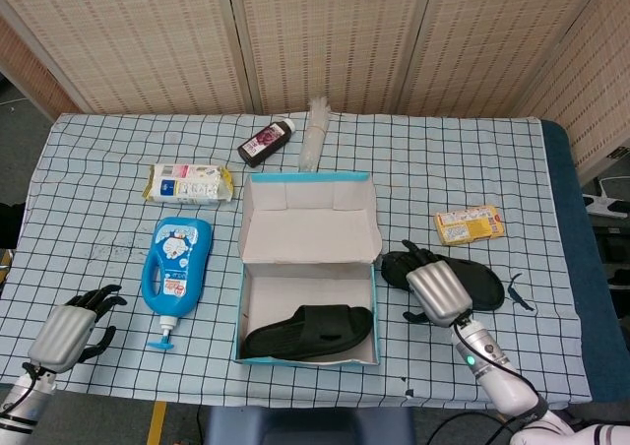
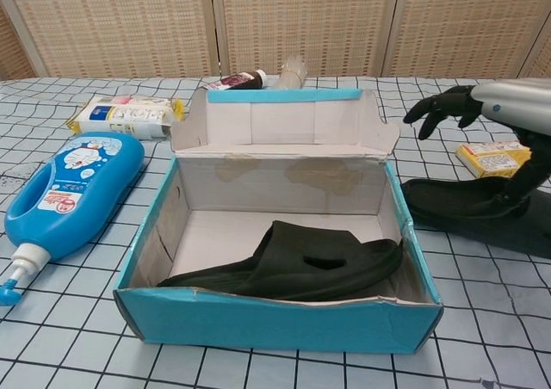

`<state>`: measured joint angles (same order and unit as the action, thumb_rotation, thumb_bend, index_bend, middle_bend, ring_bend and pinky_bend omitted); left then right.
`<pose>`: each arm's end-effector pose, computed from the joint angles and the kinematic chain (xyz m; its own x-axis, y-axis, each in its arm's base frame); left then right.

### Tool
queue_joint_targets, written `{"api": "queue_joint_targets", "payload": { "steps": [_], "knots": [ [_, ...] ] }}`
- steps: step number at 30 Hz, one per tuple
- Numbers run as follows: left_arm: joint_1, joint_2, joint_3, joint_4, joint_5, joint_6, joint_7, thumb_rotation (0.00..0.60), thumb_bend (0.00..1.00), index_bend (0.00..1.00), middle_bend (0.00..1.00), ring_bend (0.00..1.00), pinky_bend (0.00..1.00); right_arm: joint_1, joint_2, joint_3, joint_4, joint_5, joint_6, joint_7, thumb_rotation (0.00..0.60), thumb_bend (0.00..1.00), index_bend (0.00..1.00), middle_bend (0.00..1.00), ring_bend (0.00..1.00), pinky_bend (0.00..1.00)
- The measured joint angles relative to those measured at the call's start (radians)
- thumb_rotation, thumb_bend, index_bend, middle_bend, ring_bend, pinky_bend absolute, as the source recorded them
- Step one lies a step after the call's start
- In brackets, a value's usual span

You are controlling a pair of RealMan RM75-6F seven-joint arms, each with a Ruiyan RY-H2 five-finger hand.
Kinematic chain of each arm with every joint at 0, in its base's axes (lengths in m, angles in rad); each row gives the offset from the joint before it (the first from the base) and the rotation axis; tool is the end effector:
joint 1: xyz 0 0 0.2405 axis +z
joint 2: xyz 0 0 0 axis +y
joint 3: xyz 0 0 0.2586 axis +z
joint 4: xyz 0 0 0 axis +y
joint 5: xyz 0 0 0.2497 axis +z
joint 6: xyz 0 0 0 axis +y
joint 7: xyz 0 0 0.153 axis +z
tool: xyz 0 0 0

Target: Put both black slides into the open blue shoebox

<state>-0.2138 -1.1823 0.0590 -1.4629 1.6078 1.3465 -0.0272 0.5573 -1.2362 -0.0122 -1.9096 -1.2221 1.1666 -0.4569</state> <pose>-0.3362 0.2082 0.0787 0.4912 0.1799 0.8522 0.8641 -0.2241 -0.4507 -0.1795 -0.2632 0.0138 0.5057 -0.2658 0.8207 -0.8425 -0.3571 0.4035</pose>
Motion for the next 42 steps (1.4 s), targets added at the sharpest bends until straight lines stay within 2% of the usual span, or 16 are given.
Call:
{"api": "queue_joint_targets", "payload": {
  "steps": [5,11,20,26,34,37,42],
  "knots": [
    [-0.001,0.000,0.001,-0.002,-0.004,-0.007,0.003,0.600,0.47,0.31,0.17,0.24,0.38,-0.030,0.017,-0.010,0.085,0.007,0.005,0.021,0.600,0.02,0.07,0.11,0.00,0.13],
    [-0.003,0.000,0.002,-0.003,-0.007,-0.015,0.006,0.600,0.47,0.31,0.17,0.24,0.38,-0.036,0.014,-0.005,0.165,0.096,-0.058,0.036,0.600,0.02,0.06,0.10,0.00,0.12],
    [-0.004,0.001,0.003,-0.004,-0.007,-0.018,0.007,0.600,0.47,0.31,0.17,0.24,0.38,-0.023,-0.066,0.027,0.320,0.246,-0.161,0.036,0.600,0.02,0.06,0.10,0.00,0.12],
    [-0.004,0.001,0.004,-0.004,-0.006,-0.017,0.005,0.600,0.47,0.31,0.18,0.24,0.38,-0.009,-0.121,0.048,0.399,0.290,-0.213,0.049,0.600,0.02,0.10,0.10,0.00,0.12],
    [-0.004,0.000,0.004,-0.002,-0.004,-0.016,0.004,0.600,0.47,0.31,0.18,0.24,0.38,-0.005,-0.152,0.050,0.437,0.307,-0.241,0.051,0.600,0.02,0.19,0.19,0.03,0.17],
    [-0.004,0.000,0.004,-0.002,-0.005,-0.016,0.004,0.600,0.47,0.31,0.18,0.24,0.38,-0.006,-0.153,0.048,0.440,0.311,-0.245,0.046,0.600,0.02,0.24,0.23,0.08,0.23],
    [-0.004,0.000,0.004,-0.003,-0.004,-0.016,0.006,0.600,0.47,0.31,0.18,0.24,0.38,-0.007,-0.151,0.047,0.437,0.319,-0.245,0.038,0.600,0.02,0.36,0.39,0.24,0.37]
  ]
}}
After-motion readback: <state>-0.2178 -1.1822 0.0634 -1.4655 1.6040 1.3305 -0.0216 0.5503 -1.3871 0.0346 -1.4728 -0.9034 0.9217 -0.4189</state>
